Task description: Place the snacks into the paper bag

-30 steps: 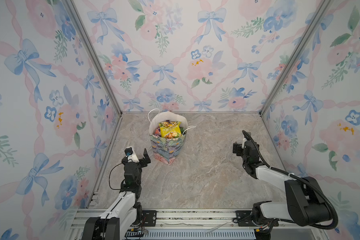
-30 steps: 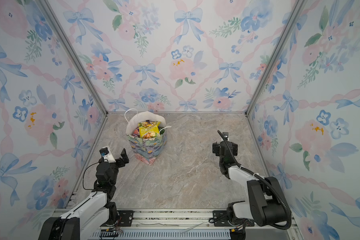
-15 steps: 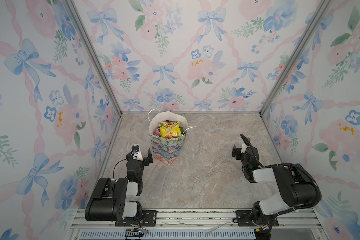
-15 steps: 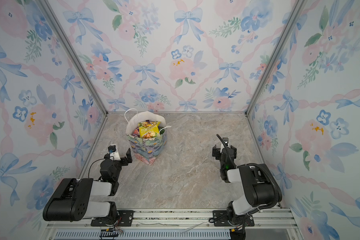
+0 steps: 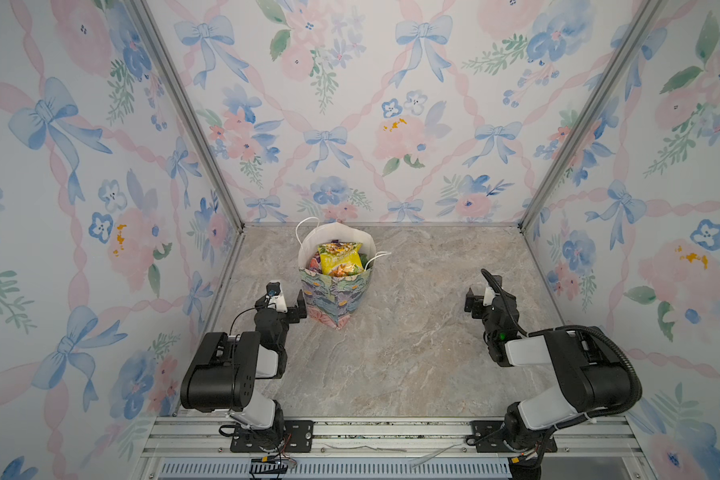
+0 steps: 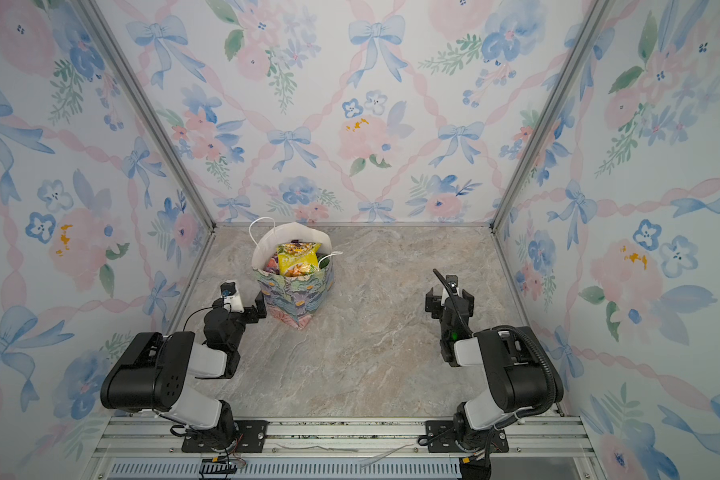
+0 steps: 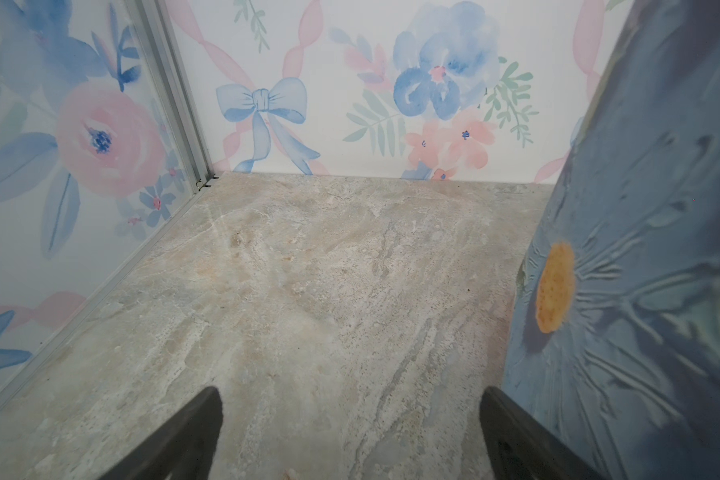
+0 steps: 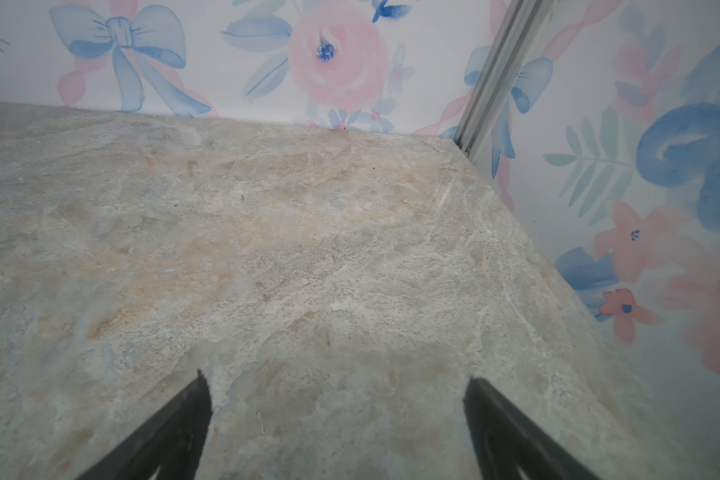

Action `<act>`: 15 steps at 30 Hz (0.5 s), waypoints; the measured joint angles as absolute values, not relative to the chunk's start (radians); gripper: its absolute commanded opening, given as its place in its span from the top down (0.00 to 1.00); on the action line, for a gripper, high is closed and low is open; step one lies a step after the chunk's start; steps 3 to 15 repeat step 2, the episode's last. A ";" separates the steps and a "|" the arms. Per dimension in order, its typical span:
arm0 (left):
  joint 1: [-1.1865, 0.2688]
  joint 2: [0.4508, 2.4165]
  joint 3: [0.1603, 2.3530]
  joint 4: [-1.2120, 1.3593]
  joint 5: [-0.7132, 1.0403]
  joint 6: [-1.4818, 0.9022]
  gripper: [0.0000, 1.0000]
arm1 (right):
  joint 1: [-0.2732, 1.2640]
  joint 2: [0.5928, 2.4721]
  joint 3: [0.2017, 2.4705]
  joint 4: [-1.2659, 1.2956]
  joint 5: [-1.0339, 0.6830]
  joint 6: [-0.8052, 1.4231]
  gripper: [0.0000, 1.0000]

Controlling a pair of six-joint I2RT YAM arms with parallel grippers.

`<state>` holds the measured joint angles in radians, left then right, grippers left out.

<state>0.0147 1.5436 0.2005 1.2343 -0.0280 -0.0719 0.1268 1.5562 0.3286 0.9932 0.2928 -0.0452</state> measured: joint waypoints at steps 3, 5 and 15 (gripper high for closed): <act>0.014 1.544 0.207 1.224 -0.036 -0.072 0.02 | 0.127 1.556 0.329 0.993 0.293 -0.045 0.03; 0.014 1.544 0.207 1.224 -0.036 -0.072 0.02 | 0.127 1.556 0.329 0.993 0.293 -0.045 0.03; 0.014 1.544 0.207 1.224 -0.036 -0.072 0.02 | 0.127 1.556 0.329 0.993 0.293 -0.045 0.03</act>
